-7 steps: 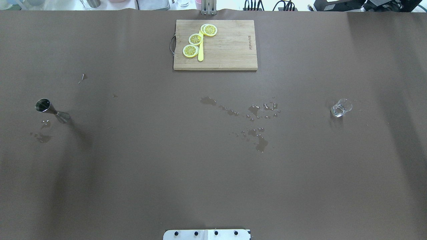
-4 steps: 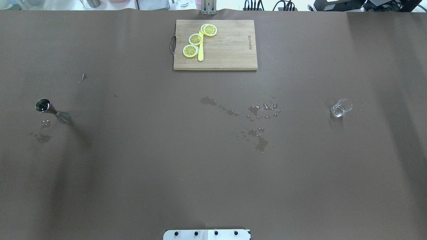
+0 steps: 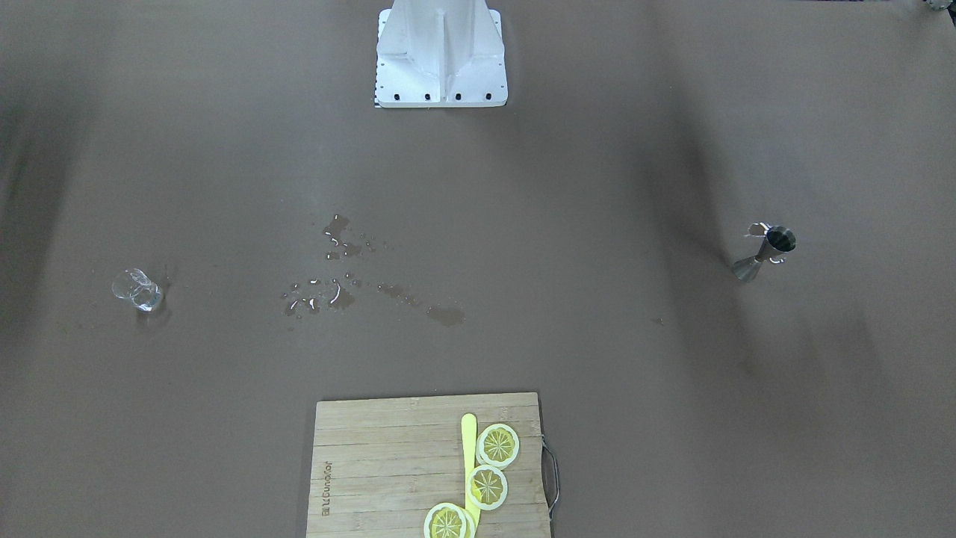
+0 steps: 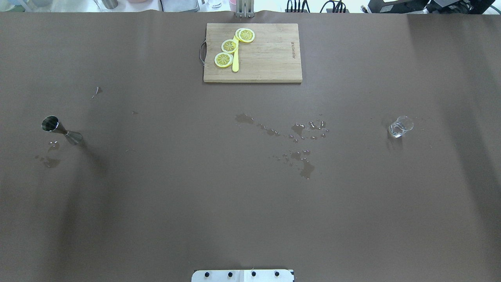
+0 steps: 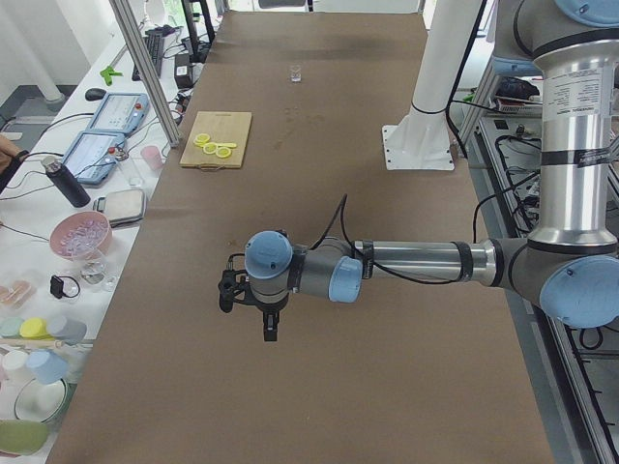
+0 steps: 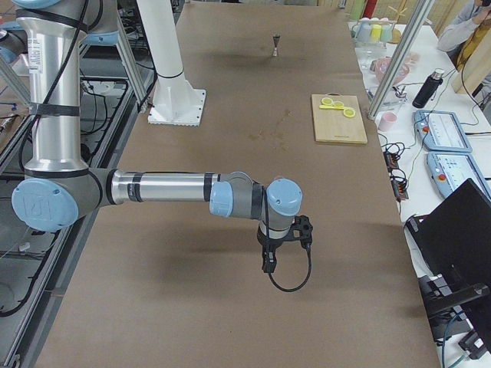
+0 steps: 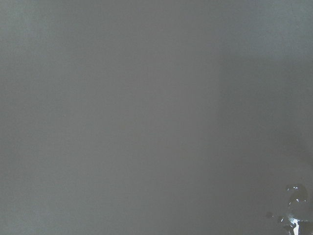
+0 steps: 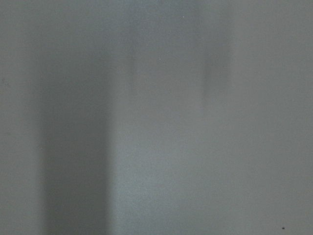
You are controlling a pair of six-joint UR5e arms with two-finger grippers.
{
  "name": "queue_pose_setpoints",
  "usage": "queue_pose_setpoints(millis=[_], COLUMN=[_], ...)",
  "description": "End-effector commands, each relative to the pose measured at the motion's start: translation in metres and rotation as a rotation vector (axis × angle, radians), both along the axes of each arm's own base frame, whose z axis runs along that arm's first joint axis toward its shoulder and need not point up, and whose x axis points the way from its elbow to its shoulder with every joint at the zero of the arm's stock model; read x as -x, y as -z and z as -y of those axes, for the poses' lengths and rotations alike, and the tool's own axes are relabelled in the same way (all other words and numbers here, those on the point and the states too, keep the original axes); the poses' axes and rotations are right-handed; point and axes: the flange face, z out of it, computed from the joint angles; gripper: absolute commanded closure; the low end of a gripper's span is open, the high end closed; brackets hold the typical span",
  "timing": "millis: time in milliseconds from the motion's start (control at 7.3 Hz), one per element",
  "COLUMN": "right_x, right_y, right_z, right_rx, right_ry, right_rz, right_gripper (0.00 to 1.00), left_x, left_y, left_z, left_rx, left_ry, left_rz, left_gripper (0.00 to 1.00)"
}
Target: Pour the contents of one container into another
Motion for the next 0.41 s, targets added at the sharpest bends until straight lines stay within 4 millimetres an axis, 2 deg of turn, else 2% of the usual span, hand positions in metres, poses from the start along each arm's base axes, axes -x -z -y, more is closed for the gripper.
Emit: queue_pose_setpoints(millis=[0, 274], right_x=[-0.0015, -0.0015], right_y=[0.0001, 0.0001], right_z=[-0.0002, -0.0002], right_rx=[-0.001, -0.001], right_ry=[-0.002, -0.002], right_rz=[0.001, 0.001], right_gripper=[0.00, 0.00], left_x=[0.0000, -0.0007], left_y=[-0.0014, -0.0030], left_z=[-0.0001, 0.0004], left_rx=[0.002, 0.005], left_ry=[0.000, -0.001], left_rz=[0.000, 0.000], left_gripper=[0.01, 0.01])
